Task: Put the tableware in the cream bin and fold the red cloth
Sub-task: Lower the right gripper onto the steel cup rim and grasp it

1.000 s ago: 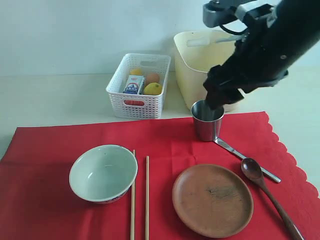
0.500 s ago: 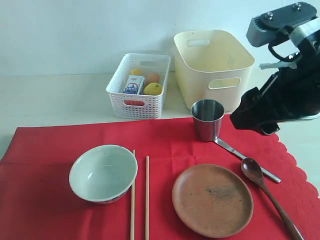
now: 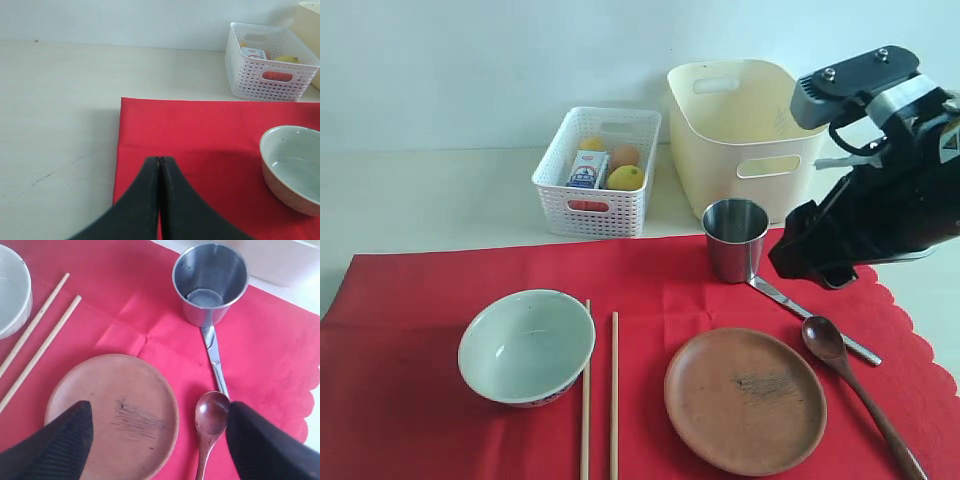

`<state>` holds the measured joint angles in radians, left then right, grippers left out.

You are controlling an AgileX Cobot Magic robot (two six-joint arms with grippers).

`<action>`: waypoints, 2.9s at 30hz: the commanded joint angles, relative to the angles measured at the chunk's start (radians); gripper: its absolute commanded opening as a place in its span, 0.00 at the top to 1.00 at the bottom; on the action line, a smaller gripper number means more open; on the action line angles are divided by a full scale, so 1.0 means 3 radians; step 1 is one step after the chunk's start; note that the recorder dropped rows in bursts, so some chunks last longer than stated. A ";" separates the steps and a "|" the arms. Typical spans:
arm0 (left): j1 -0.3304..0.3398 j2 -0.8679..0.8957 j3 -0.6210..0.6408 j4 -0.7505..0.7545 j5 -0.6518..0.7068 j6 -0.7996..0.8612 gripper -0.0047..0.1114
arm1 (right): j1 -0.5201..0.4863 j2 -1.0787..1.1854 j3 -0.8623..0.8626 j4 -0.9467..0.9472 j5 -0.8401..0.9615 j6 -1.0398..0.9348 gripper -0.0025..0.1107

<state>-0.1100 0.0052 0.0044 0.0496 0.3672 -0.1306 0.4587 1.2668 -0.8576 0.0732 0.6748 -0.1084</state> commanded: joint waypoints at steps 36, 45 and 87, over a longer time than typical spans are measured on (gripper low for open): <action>0.0003 -0.0017 -0.0015 -0.0022 -0.0035 -0.0014 0.96 | -0.0608 0.1608 -0.1046 -0.0008 0.0019 0.0163 0.36; 0.0003 -0.0017 -0.0015 -0.0022 -0.0035 -0.0014 0.96 | -0.0608 0.1608 -0.1046 -0.0008 0.0314 0.0169 0.36; 0.0003 -0.0017 -0.0015 -0.0022 -0.0035 -0.0014 0.96 | -0.0608 0.2612 -0.1852 0.0025 -0.0012 0.0118 0.56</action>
<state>-0.1100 0.0052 0.0044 0.0496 0.3672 -0.1306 0.2821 2.0339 -1.4071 0.0793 0.6744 -0.0755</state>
